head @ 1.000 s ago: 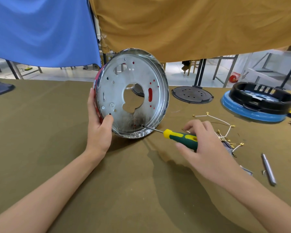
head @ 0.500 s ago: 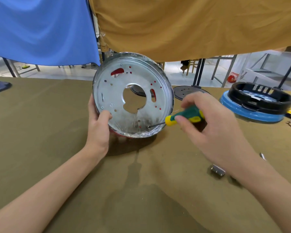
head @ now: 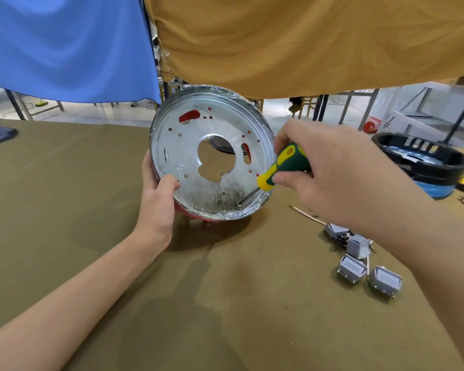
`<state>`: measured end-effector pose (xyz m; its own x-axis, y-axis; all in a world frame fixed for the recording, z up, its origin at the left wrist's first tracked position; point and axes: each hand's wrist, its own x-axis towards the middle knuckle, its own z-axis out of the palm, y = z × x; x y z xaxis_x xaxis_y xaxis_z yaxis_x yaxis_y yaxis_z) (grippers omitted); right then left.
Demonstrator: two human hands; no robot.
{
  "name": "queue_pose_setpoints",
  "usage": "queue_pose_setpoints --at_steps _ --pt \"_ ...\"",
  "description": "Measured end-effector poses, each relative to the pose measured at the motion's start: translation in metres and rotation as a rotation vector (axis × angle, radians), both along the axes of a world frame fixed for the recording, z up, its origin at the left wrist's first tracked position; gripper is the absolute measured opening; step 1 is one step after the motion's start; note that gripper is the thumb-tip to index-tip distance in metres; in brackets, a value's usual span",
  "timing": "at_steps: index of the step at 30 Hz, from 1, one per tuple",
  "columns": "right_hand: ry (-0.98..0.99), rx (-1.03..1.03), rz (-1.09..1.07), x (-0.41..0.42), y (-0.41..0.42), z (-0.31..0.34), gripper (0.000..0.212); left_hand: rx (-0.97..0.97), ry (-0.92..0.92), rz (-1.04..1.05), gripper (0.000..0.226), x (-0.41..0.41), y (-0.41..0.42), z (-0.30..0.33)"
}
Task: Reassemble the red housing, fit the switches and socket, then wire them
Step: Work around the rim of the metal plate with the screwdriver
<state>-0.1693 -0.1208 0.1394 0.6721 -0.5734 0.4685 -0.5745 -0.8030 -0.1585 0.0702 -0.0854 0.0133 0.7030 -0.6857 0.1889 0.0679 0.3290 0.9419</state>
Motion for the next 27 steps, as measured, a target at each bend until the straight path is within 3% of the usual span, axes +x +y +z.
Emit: queue_pose_setpoints --at_steps 3,6,10,12,15,18,20,24,27 --pt "0.048 -0.149 -0.157 0.004 0.003 -0.005 0.038 -0.003 -0.016 -0.002 0.068 -0.001 -0.001 0.0" --pt "0.004 -0.131 -0.18 0.001 0.003 -0.007 0.049 -0.011 -0.025 0.0 0.067 0.0 0.0 -0.001" --pt "0.04 0.046 0.059 -0.008 0.003 0.003 0.023 -0.015 0.035 0.006 0.068 0.001 0.001 -0.003" --pt "0.107 0.053 0.129 -0.009 0.006 0.007 0.022 -0.007 0.083 -0.002 0.068 0.002 0.001 -0.004" --pt "0.123 -0.076 0.041 -0.004 0.011 0.007 0.022 0.007 0.11 -0.012 0.067 0.003 0.0 -0.004" --pt "0.138 -0.241 -0.125 0.002 0.014 0.0 0.039 0.011 0.085 -0.013 0.067 0.003 0.0 -0.004" --pt "0.106 -0.186 -0.148 0.002 0.011 0.0 0.042 0.018 0.068 -0.005 0.066 0.002 -0.001 -0.004" --pt "0.08 0.104 0.057 -0.005 0.015 0.007 0.022 0.011 0.111 -0.005 0.063 0.004 0.0 -0.006" --pt "0.2 0.062 0.046 -0.005 0.016 0.01 0.021 0.019 0.123 -0.014 0.061 0.005 0.0 -0.006"
